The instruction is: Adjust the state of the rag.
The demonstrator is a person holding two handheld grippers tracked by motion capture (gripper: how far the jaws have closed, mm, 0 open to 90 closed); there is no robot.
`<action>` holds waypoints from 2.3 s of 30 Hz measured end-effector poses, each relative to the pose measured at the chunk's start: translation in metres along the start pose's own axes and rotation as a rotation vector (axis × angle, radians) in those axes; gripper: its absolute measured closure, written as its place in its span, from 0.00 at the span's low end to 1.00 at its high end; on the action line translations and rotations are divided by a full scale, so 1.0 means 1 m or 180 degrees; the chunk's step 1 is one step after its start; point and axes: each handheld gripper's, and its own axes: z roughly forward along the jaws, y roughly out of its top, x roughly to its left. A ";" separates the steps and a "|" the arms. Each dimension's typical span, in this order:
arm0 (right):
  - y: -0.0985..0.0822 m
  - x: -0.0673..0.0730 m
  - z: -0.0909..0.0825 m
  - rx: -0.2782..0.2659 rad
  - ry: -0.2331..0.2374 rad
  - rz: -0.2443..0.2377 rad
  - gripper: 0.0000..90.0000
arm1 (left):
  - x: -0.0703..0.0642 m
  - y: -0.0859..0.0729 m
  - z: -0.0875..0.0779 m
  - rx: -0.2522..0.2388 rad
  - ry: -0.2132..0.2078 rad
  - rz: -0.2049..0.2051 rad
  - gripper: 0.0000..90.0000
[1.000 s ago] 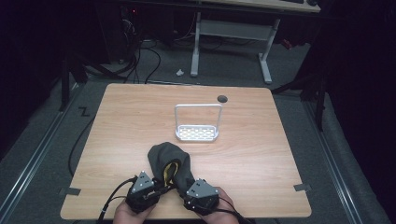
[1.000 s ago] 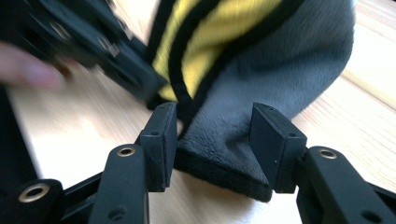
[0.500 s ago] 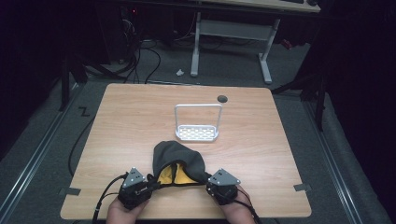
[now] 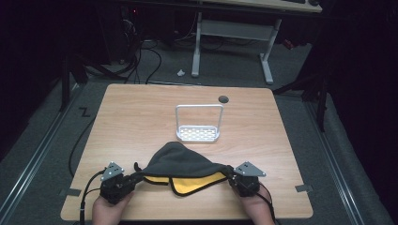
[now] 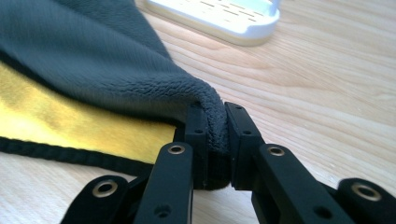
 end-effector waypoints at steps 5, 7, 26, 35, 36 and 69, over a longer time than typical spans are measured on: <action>-0.001 -0.004 0.002 0.0045 -0.0071 0.0006 0.90 | -0.007 0.000 0.003 0.0031 -0.0063 0.0048 0.88; -0.002 -0.006 0.002 0.0067 -0.0097 0.0038 0.89 | -0.009 -0.001 0.005 0.0047 -0.0089 0.0049 0.87; 0.015 0.033 -0.025 -0.0361 0.0172 -0.0112 0.57 | -0.017 -0.004 0.010 0.0093 -0.0209 0.0107 0.79; 0.013 0.085 -0.007 -0.0176 0.0713 -0.0452 0.72 | -0.021 -0.004 0.013 0.0122 -0.0253 0.0145 0.80; 0.012 0.094 -0.001 -0.0105 0.0788 -0.0509 0.72 | -0.022 -0.005 0.014 0.0122 -0.0259 0.0155 0.80; -0.039 -0.028 -0.030 0.0539 -0.0363 -0.0042 0.93 | -0.004 0.018 -0.038 -0.0557 -0.0125 0.0032 0.91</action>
